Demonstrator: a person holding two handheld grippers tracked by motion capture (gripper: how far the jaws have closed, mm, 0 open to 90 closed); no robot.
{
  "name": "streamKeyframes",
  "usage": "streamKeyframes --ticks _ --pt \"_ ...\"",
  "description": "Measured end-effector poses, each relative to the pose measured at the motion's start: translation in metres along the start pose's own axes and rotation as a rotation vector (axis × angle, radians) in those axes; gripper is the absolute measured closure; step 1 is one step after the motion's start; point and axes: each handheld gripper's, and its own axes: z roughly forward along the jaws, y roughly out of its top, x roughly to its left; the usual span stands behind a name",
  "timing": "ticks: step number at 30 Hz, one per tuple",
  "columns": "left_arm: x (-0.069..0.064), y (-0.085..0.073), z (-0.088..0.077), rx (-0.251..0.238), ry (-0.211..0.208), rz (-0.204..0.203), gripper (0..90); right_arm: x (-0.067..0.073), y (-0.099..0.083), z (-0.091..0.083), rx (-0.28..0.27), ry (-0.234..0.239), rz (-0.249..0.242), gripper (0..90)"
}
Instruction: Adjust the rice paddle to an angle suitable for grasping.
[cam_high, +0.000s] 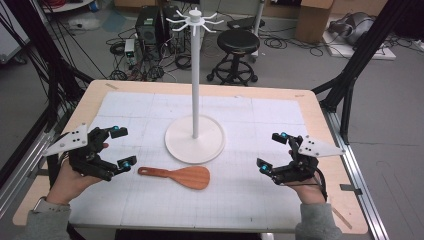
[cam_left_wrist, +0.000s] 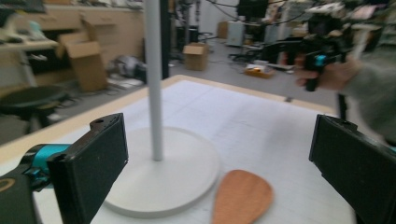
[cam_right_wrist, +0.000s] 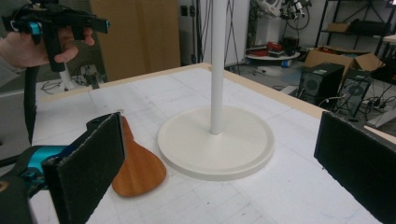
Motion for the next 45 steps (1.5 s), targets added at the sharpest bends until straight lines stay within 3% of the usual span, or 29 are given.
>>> streamKeyframes --ticks 6,8,9,14,15,16,17,18,19,22,27,36,37,38,41,42,43,45 --pt "0.001 -0.002 0.001 -0.003 0.022 0.006 5.0 0.000 -0.002 0.003 0.020 0.009 -0.009 1.0" --pt "0.001 -0.001 0.001 -0.028 -0.009 -0.050 5.0 0.000 -0.003 0.003 0.019 0.007 0.002 1.0" --pt "0.001 0.000 0.001 -0.037 -0.010 -0.054 5.0 -0.001 -0.003 0.003 0.020 0.005 0.005 1.0" --pt "0.000 -0.001 0.001 -0.012 0.011 0.002 5.0 -0.002 -0.004 0.003 0.020 0.003 0.014 1.0" --pt "-0.001 -0.004 0.002 0.005 0.032 0.032 8.2 -0.002 -0.005 0.003 0.024 0.003 0.017 1.0" --pt "-0.002 -0.004 0.002 0.021 0.023 0.026 17.8 -0.002 -0.005 0.003 0.026 0.007 0.022 1.0" --pt "-0.003 -0.005 0.003 0.037 0.028 0.021 33.7 -0.003 -0.005 0.003 0.028 0.007 0.024 1.0" --pt "-0.003 -0.005 0.003 0.037 0.028 0.021 41.9 -0.003 -0.005 0.003 0.028 0.007 0.024 1.0" --pt "-0.005 -0.006 0.007 0.065 0.033 0.017 47.9 -0.003 -0.006 0.003 0.030 0.008 0.026 1.0" --pt "-0.009 -0.010 0.010 0.109 0.053 0.068 66.2 -0.004 -0.006 0.003 0.027 0.006 0.032 1.0" --pt "-0.011 -0.014 0.013 0.128 0.026 0.091 88.2 -0.005 -0.007 0.002 0.025 0.002 0.045 1.0" --pt "-0.006 -0.030 0.022 0.178 -0.001 0.058 89.7 -0.005 -0.008 0.004 0.038 0.007 0.041 1.0" --pt "-0.003 -0.035 0.025 0.161 -0.025 0.004 89.6 -0.005 -0.008 0.004 0.038 0.007 0.040 1.0" --pt "-0.001 -0.038 0.027 0.163 -0.029 -0.015 89.7 -0.005 -0.008 0.004 0.041 0.008 0.043 1.0" --pt "-0.001 -0.044 0.035 0.239 -0.010 -0.001 89.7 -0.006 -0.009 0.004 0.044 0.007 0.045 1.0" --pt "-0.001 -0.044 0.035 0.239 -0.010 -0.001 89.6 -0.006 -0.009 0.004 0.044 0.007 0.046 1.0" --pt "-0.001 -0.050 0.040 0.288 0.003 0.002 89.7 -0.006 -0.010 0.004 0.046 0.008 0.048 1.0" --pt "-0.001 -0.054 0.042 0.290 0.000 -0.007 89.6 -0.006 -0.010 0.005 0.050 0.009 0.048 1.0"
